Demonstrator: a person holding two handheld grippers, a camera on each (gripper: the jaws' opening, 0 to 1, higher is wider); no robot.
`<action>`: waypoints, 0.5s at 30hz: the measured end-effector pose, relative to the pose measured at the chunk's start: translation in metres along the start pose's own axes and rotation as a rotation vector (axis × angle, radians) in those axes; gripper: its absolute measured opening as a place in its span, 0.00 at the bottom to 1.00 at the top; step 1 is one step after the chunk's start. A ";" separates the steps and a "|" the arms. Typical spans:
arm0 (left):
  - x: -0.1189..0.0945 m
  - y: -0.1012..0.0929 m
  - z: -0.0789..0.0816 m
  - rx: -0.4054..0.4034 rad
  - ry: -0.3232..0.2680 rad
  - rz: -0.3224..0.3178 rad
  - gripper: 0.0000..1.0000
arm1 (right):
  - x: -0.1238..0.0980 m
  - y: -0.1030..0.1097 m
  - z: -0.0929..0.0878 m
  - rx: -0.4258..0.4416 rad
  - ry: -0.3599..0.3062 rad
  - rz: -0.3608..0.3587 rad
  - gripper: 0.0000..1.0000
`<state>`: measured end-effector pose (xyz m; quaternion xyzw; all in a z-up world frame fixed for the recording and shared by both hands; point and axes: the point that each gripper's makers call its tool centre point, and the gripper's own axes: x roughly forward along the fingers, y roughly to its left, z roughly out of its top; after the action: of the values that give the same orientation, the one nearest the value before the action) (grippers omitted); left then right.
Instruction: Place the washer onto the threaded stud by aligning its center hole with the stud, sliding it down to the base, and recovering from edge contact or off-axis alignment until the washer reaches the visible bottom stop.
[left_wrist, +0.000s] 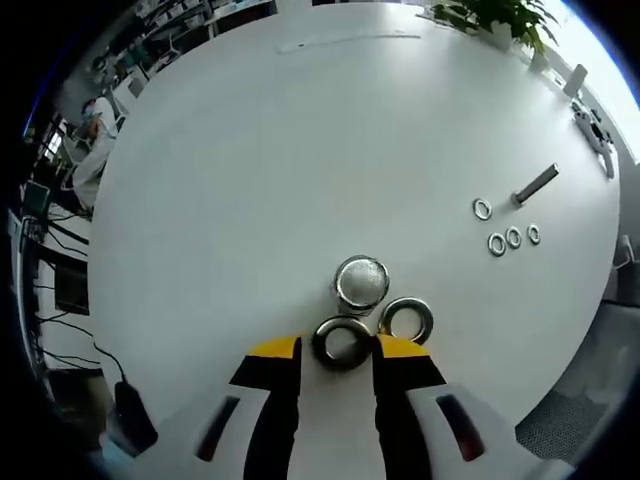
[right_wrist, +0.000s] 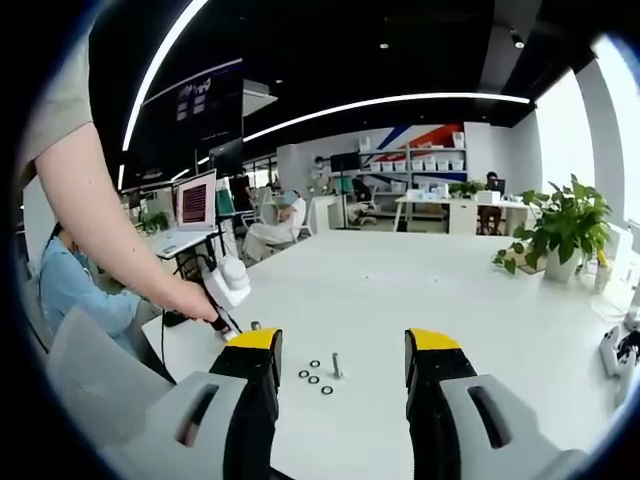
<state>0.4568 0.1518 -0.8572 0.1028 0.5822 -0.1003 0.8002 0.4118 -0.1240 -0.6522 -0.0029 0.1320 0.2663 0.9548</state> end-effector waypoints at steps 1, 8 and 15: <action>0.000 -0.001 0.000 -0.001 -0.006 -0.005 0.26 | 0.000 0.000 0.000 0.000 0.002 0.002 0.52; 0.001 0.000 0.000 -0.037 -0.029 -0.024 0.27 | 0.000 0.001 -0.001 0.007 0.002 0.007 0.52; 0.002 0.001 0.004 -0.035 -0.028 -0.034 0.27 | 0.001 0.003 -0.001 0.005 0.006 0.014 0.52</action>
<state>0.4619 0.1514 -0.8580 0.0773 0.5742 -0.1052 0.8083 0.4110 -0.1213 -0.6536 -0.0004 0.1356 0.2726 0.9525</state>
